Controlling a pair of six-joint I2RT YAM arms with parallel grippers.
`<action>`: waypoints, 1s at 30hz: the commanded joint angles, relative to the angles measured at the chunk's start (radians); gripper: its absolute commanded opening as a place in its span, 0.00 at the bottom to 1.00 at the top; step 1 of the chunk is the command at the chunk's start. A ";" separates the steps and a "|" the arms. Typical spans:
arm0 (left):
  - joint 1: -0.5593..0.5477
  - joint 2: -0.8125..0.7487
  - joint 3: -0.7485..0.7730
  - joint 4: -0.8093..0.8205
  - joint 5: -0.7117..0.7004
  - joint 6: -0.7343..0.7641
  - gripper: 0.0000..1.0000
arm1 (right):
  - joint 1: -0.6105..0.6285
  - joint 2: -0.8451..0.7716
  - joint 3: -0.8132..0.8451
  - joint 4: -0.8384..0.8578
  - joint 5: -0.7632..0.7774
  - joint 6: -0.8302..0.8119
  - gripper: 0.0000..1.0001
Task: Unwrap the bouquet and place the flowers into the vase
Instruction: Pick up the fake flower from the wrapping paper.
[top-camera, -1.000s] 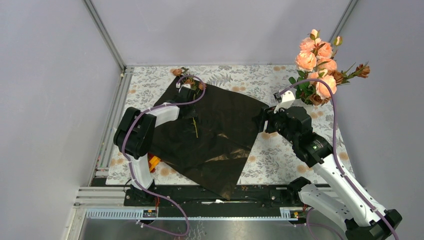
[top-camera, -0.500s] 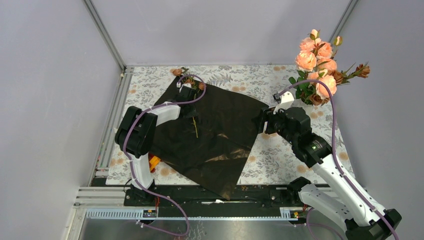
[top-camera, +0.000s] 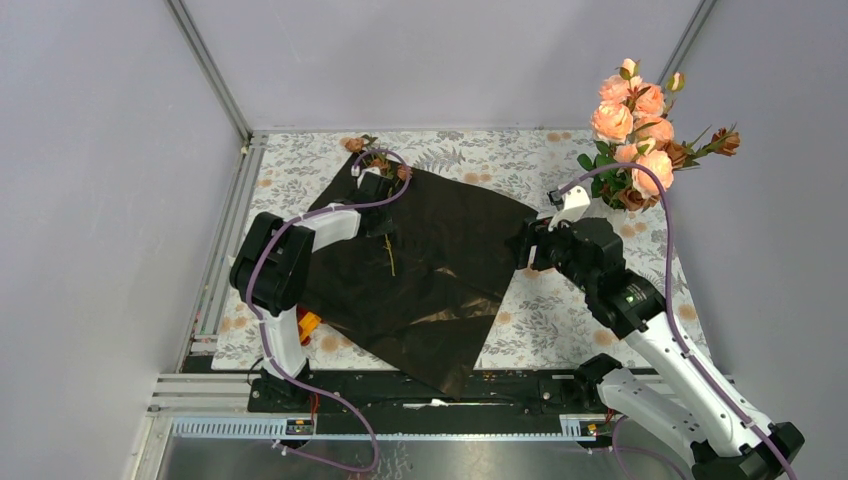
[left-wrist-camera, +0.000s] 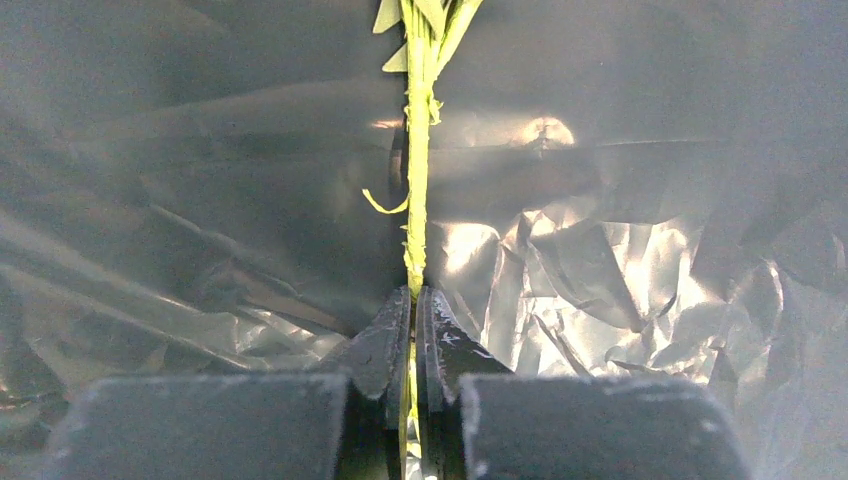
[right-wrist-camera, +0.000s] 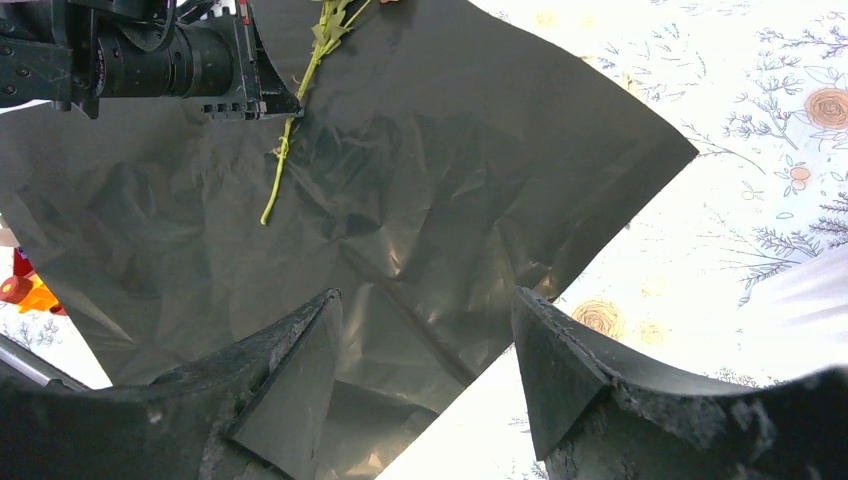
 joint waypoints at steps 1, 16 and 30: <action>-0.004 -0.088 -0.015 0.022 0.007 -0.039 0.00 | 0.009 -0.020 0.001 0.038 0.032 0.006 0.69; -0.002 -0.537 -0.189 0.219 0.178 -0.077 0.00 | 0.009 0.021 0.246 -0.077 0.026 0.088 0.83; -0.010 -0.847 -0.255 0.380 0.612 -0.237 0.00 | 0.010 0.228 0.418 0.127 -0.403 0.309 0.90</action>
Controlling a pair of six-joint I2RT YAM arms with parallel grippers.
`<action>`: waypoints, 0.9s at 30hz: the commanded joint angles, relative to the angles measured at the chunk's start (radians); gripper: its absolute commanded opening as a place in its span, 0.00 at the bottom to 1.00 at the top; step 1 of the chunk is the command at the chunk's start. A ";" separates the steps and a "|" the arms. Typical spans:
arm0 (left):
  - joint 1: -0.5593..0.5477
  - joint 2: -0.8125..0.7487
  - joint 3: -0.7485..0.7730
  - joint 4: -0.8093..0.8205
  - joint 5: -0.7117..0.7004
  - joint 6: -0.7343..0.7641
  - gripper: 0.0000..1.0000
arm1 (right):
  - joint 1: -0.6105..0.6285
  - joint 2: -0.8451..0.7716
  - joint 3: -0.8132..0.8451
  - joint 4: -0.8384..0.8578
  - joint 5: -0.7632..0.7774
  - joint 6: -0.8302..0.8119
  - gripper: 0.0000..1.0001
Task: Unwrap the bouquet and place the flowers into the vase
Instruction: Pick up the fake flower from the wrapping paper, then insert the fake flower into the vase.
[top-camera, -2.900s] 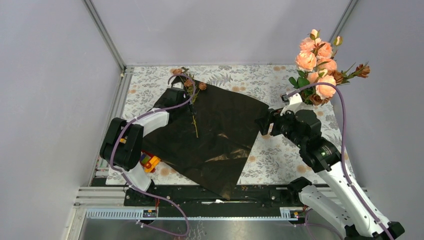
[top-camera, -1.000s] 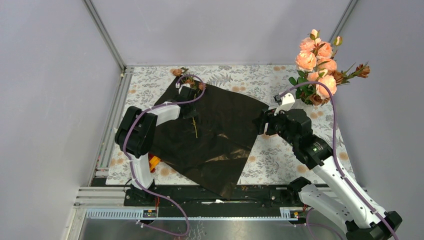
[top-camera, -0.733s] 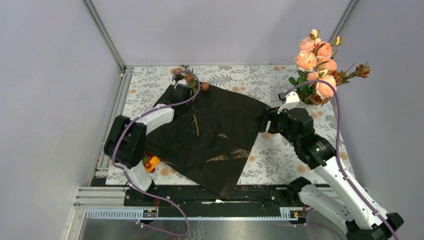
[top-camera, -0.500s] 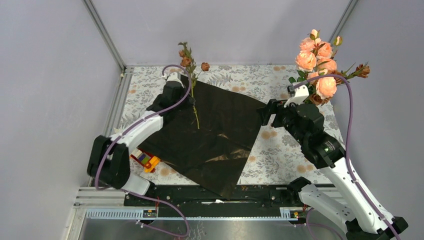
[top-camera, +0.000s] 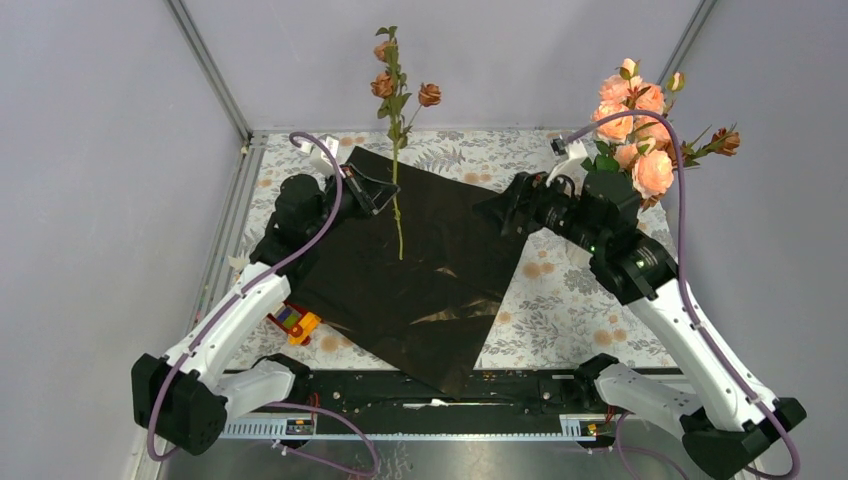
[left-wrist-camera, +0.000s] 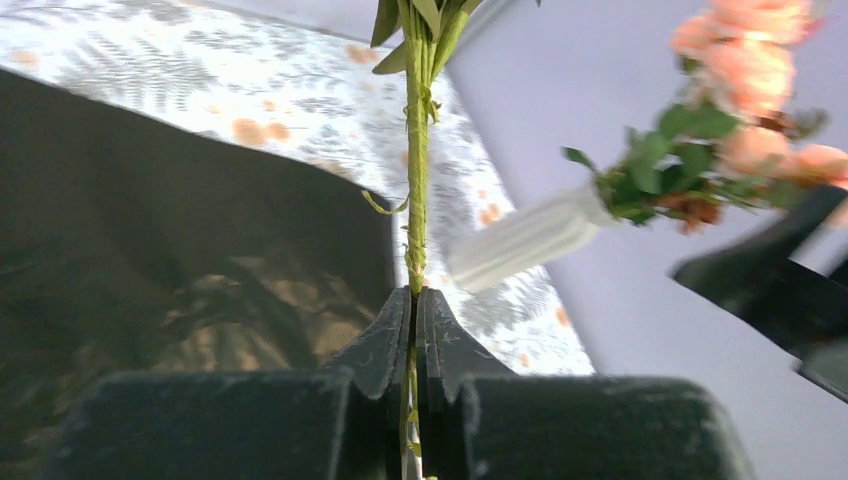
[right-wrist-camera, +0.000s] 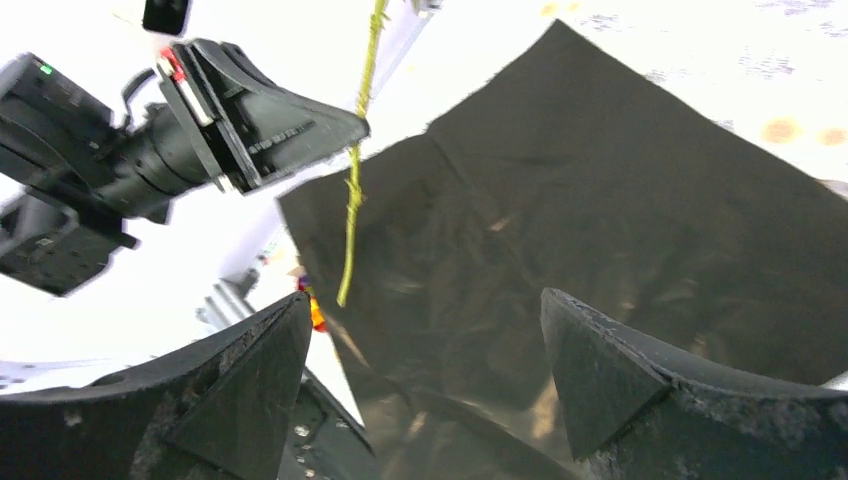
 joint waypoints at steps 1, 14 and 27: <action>-0.011 -0.059 -0.008 0.161 0.214 -0.129 0.00 | 0.008 0.075 0.074 0.159 -0.166 0.147 0.90; -0.068 -0.117 -0.048 0.410 0.368 -0.258 0.00 | 0.057 0.279 0.223 0.366 -0.234 0.281 0.76; -0.101 -0.111 -0.075 0.506 0.370 -0.301 0.00 | 0.116 0.342 0.234 0.461 -0.178 0.315 0.56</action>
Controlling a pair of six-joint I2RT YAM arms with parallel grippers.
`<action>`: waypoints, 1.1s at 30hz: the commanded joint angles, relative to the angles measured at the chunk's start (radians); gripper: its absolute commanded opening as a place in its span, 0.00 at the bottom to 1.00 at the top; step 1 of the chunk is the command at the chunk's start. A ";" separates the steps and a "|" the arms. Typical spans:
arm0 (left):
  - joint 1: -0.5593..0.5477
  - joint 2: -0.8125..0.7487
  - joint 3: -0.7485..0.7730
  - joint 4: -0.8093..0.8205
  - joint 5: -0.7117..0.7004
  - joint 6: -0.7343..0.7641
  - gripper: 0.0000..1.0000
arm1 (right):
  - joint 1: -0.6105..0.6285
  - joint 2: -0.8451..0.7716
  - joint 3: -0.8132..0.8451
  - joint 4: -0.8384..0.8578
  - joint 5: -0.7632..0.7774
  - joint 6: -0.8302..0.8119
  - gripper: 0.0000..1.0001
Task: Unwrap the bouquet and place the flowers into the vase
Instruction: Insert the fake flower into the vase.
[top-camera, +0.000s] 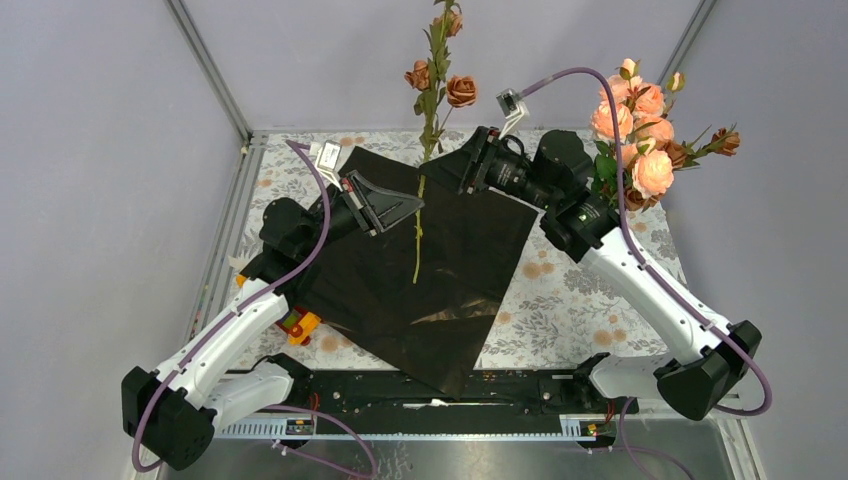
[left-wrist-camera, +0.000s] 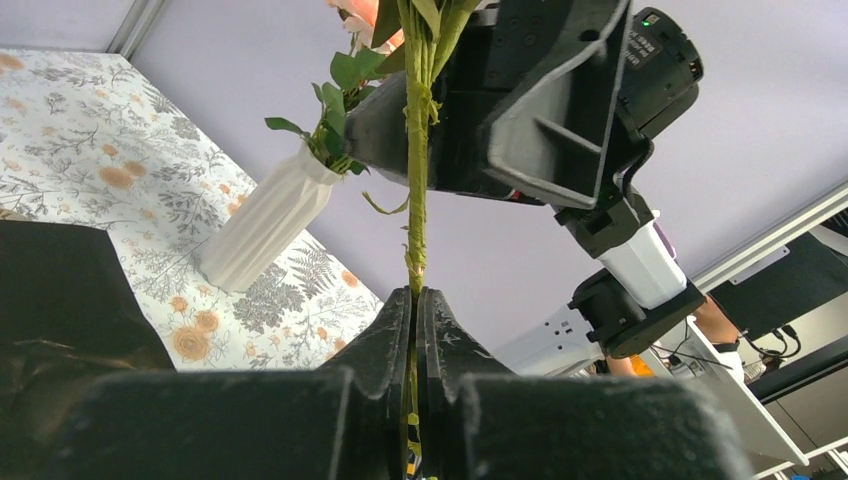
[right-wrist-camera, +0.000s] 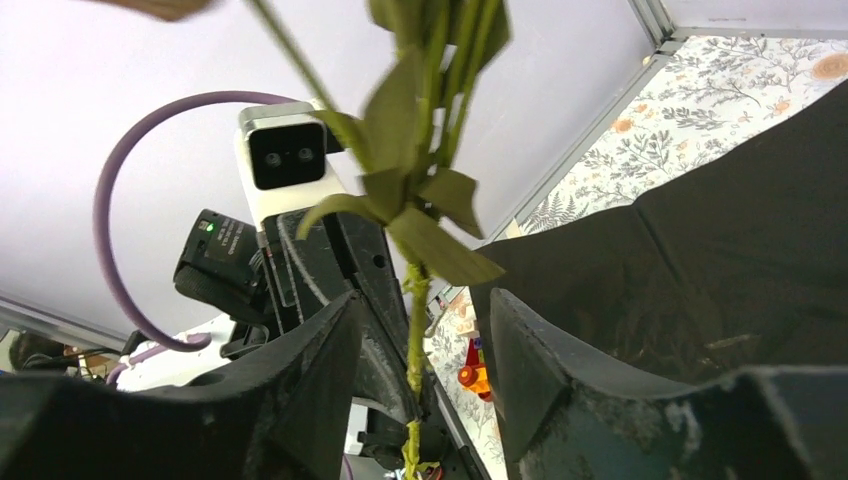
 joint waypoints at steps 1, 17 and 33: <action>-0.006 -0.012 0.005 0.099 0.021 -0.013 0.00 | 0.015 0.017 0.042 0.064 0.028 0.015 0.53; -0.012 -0.014 -0.011 0.087 0.001 -0.011 0.00 | 0.038 0.022 0.034 0.106 0.061 0.013 0.35; -0.021 0.011 0.007 0.084 0.009 -0.011 0.00 | 0.041 0.021 0.025 0.104 0.085 -0.008 0.06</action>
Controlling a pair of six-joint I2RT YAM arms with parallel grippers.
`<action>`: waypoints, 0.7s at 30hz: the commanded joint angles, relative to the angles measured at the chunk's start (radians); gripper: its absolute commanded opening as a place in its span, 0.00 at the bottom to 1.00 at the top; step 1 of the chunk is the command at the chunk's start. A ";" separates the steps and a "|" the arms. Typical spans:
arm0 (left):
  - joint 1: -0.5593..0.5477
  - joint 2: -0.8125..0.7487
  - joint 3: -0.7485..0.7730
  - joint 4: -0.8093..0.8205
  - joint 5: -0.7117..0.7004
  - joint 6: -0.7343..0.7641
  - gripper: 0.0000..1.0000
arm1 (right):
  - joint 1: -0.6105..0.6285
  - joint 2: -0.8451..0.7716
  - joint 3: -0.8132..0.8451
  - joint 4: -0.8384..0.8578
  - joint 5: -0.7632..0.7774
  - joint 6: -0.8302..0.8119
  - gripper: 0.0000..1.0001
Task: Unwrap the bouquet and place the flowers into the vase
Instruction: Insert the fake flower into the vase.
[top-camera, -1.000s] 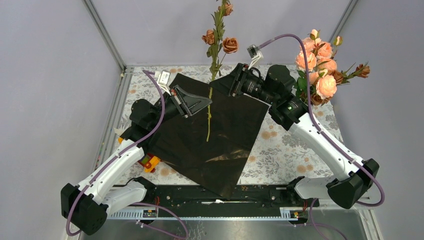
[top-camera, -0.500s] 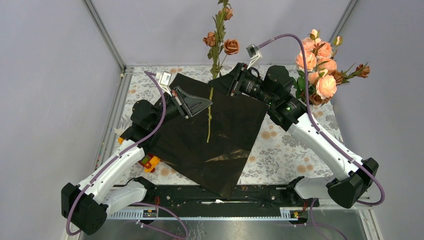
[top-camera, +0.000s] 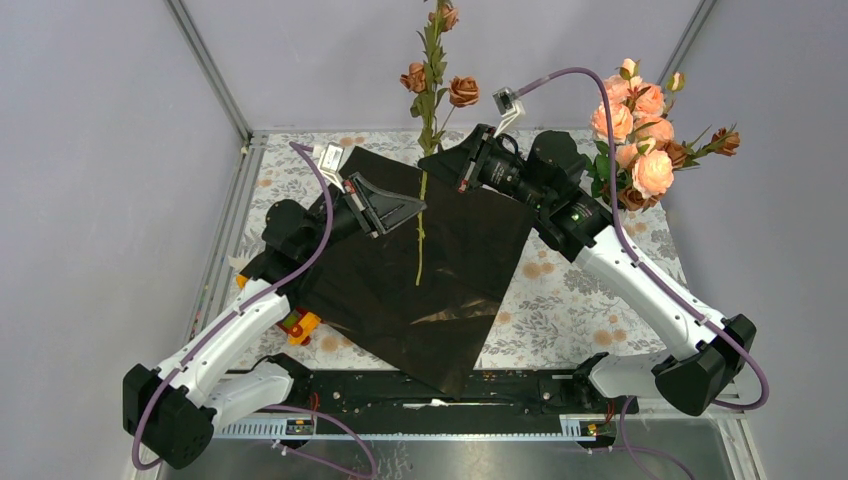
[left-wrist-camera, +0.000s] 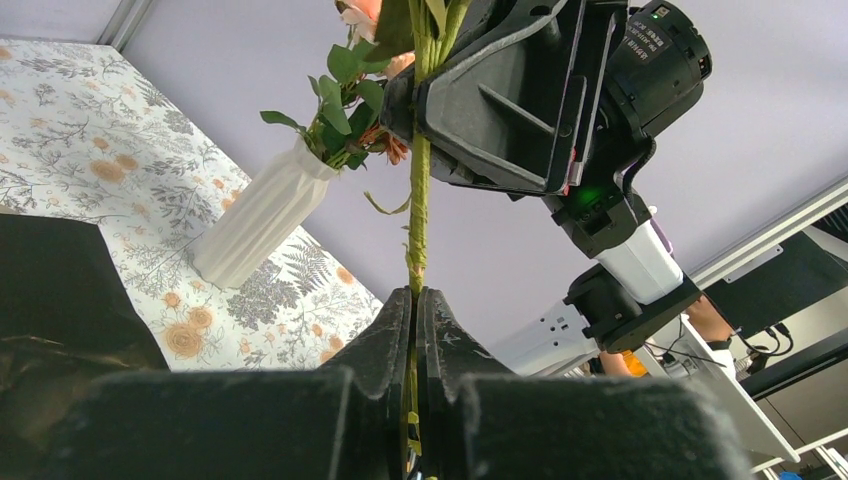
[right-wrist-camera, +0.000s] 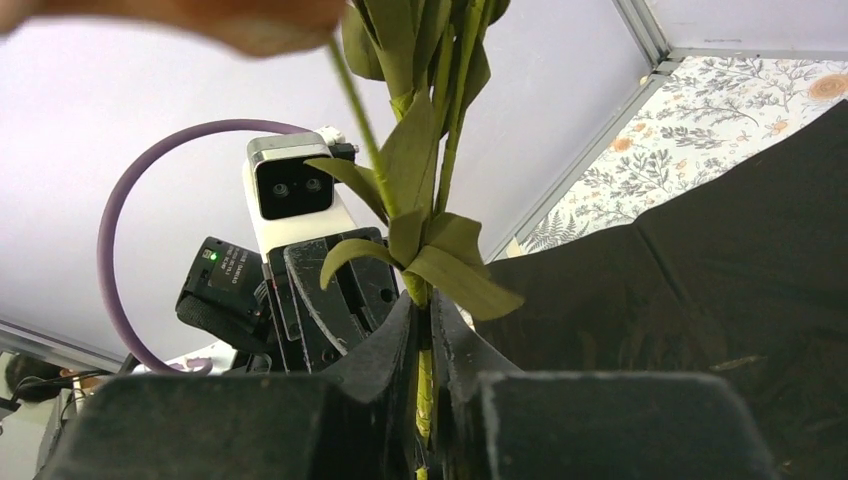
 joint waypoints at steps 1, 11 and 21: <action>-0.009 0.009 0.025 0.059 0.011 0.002 0.00 | 0.013 -0.010 0.021 0.049 0.028 -0.023 0.02; -0.011 0.023 0.046 -0.003 0.005 0.038 0.13 | 0.016 -0.048 -0.010 0.050 0.057 -0.070 0.00; 0.026 -0.021 0.109 -0.290 -0.031 0.262 0.97 | 0.047 -0.185 -0.011 -0.192 0.189 -0.424 0.00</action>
